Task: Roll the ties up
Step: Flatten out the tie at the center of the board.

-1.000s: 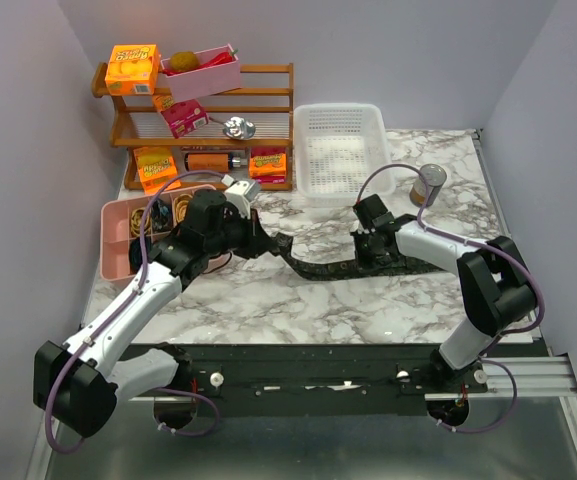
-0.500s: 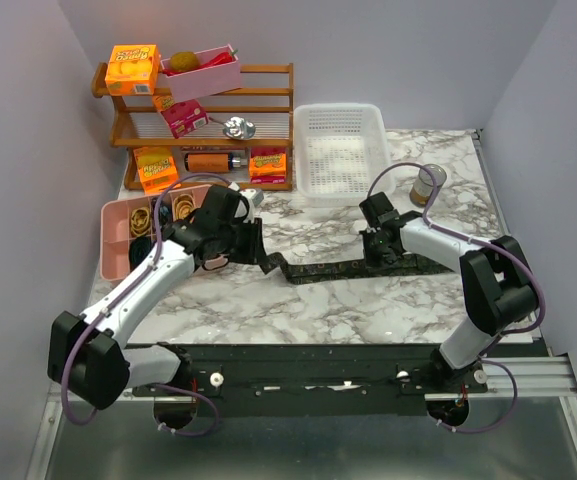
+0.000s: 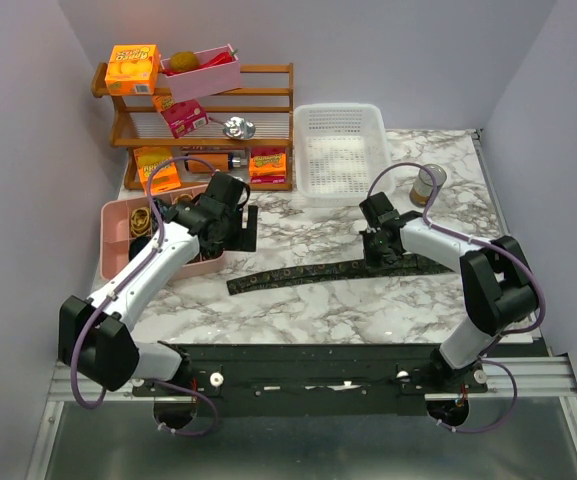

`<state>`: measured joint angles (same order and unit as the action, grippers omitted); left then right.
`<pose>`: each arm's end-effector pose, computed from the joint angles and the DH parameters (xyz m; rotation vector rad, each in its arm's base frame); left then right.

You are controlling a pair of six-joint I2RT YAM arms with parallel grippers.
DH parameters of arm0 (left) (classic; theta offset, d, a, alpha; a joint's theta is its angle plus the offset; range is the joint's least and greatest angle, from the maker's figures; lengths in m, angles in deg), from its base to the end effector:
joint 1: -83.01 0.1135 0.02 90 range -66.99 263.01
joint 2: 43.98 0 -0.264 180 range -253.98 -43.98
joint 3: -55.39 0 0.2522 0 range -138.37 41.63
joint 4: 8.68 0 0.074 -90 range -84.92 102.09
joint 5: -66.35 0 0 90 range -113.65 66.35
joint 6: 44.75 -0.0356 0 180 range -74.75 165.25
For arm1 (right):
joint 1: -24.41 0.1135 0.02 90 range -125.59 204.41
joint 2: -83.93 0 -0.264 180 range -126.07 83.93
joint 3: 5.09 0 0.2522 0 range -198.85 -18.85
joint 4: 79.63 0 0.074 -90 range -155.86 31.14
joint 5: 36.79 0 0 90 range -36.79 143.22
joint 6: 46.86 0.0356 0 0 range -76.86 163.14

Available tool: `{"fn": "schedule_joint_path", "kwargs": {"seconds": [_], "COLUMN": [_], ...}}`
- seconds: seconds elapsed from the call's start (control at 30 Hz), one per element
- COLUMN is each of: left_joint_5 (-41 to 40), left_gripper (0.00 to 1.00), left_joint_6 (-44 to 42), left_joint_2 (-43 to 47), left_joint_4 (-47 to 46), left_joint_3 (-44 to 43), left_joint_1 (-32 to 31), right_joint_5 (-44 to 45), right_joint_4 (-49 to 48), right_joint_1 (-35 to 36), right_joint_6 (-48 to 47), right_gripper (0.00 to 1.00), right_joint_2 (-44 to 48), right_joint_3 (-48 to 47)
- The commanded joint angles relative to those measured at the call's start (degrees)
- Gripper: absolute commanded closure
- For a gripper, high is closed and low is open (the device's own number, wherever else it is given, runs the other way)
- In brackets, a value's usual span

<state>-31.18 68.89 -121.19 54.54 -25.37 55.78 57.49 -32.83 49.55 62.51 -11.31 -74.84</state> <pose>0.2408 -0.1187 0.2922 0.0352 2.6050 -0.1484 0.2773 0.1272 0.1636 -0.1258 2.8240 0.0690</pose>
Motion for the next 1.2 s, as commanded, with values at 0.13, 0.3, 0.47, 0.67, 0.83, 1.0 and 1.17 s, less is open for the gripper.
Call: {"fn": "schedule_joint_path", "kwargs": {"seconds": [0.13,0.3,0.47,0.67,0.83,1.0,1.17], "left_joint_5": [9.8,12.1,11.8,9.2,10.9,11.7,11.7], "left_gripper": [0.09,0.09,0.10,0.12,0.13,0.13,0.14], "left_joint_6": [4.2,8.3,11.9,14.6,16.8,18.3,18.1], "left_joint_2": [4.7,8.8,15.6,18.8,20.0,21.7,21.7], "left_joint_4": [-13.6,-17.6,-19.5,-18.0,-20.8,-23.2,-25.7], "left_joint_3": [9.9,17.2,22.3,26.9,31.0,33.5,35.4], "left_joint_1": [-0.3,-0.2,-0.2,0.2,0.8,2.7,3.9], "right_joint_5": [-0.1,1.0,-3.4,-7.9,-9.3,-8.1,-7.9], "right_joint_4": [5.5,6.1,1.2,-0.2,-1.1,-1.6,-0.8], "right_joint_1": [2.5,9.3,16.5,22.2,25.2,25.3,25.3], "right_joint_6": [-2.6,-3.4,-4.9,-5.5,-5.2,-5.1,-4.7], "right_gripper": [0.99,0.99,0.99,1.00,1.00,1.00,1.00], "right_joint_2": [3.2,1.6,-3.2,-12.5,-15.8,-17.5,-18.0], "right_joint_3": [-2.9,-8.8,-14.1,-21.0,-24.3,-23.6,-20.8]}}
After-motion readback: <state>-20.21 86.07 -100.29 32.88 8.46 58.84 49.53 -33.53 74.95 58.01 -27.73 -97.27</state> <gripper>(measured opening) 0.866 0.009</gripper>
